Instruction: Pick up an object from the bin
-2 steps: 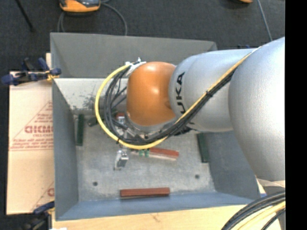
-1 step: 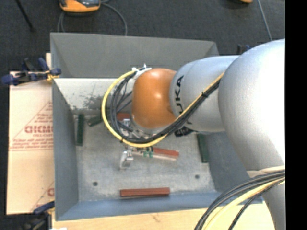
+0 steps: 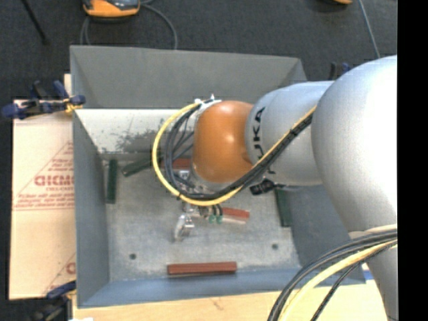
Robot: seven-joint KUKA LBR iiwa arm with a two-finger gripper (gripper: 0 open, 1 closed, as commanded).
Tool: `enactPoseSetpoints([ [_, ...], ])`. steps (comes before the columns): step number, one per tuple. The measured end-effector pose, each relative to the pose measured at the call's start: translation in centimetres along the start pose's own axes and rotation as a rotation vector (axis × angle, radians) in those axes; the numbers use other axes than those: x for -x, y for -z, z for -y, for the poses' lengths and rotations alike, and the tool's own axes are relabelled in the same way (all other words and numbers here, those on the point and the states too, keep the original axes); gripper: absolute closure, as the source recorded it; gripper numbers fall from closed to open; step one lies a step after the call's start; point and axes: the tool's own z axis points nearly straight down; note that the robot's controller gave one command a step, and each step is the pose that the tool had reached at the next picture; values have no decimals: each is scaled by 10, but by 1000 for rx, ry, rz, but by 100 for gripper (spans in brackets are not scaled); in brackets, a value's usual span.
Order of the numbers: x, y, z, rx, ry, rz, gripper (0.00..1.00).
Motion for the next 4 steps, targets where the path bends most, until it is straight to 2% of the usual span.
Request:
enactPoseSetpoints([
  [1, 50, -2, 17, -1, -40, 7, 0],
  [2, 63, -6, 29, 3, -26, 15, 0],
  [3, 19, 8, 75, -3, 164, 3, 100],
  [4, 19, 8, 75, -3, 163, 3, 100],
])
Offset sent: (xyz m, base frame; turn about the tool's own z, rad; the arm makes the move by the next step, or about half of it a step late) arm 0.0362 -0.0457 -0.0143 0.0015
